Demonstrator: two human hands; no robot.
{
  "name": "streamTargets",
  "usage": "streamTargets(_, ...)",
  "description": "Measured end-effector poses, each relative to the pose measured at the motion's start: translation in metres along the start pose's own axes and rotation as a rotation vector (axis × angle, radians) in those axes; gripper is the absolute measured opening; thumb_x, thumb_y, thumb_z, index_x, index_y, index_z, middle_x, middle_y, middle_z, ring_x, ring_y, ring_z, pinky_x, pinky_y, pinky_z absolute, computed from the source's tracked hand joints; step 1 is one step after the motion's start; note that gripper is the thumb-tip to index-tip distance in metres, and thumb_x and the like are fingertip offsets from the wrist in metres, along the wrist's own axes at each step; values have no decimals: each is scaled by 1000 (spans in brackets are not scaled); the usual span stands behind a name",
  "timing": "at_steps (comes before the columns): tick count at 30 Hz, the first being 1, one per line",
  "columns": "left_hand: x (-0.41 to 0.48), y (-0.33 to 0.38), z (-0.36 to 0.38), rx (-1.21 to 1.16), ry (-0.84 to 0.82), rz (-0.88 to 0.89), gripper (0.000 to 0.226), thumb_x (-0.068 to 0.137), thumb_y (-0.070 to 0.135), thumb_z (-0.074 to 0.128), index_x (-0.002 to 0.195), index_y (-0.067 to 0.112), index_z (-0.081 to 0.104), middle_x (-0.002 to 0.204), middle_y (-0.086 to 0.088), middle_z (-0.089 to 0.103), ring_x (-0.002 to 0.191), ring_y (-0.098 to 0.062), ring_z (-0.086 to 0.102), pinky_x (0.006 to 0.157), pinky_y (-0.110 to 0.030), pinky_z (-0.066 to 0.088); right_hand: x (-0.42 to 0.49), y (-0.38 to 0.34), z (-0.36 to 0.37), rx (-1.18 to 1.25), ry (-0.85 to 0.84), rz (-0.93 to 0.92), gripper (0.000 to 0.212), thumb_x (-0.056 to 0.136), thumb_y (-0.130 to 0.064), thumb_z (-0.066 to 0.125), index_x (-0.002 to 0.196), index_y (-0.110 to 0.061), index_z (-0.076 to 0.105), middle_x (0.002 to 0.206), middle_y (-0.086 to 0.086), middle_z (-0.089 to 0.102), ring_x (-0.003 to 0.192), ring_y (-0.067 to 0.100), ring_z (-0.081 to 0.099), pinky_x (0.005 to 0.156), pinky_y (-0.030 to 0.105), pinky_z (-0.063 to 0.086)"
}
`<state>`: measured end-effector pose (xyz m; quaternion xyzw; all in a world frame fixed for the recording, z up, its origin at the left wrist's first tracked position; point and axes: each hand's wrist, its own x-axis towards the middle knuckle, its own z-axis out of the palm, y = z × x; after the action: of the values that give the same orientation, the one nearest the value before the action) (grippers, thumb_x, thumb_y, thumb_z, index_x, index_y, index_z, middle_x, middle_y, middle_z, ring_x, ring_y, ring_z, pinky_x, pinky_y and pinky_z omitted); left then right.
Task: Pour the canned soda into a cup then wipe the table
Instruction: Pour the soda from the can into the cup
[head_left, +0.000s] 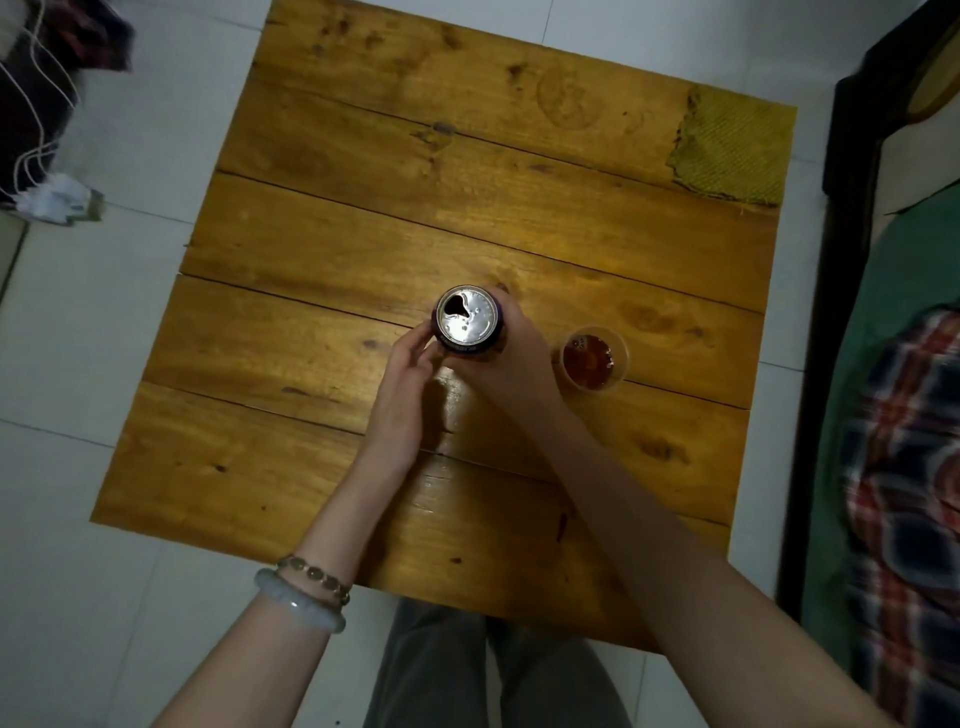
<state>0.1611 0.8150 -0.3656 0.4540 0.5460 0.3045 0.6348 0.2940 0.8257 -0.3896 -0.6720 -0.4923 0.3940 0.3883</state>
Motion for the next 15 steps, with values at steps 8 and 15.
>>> streamTargets(8, 1, -8, -1, -17, 35, -19, 37, 97, 12, 39, 133, 16, 45, 125, 15, 54, 117, 2, 53, 90, -12, 45, 0, 14, 8, -56, -49, 58, 72, 62, -27, 81, 125, -18, 48, 117, -4, 62, 109, 16, 57, 92, 42, 47)
streamTargets(15, 12, -10, 2, 29, 3, -18, 52, 91, 9, 59, 137, 21, 38, 134, 13, 46, 114, 13, 48, 86, -8, 44, -5, 25, 5, 33, -84, 71, 67, 70, -4, 70, 132, -13, 46, 128, 1, 57, 121, 17, 52, 100, 43, 45)
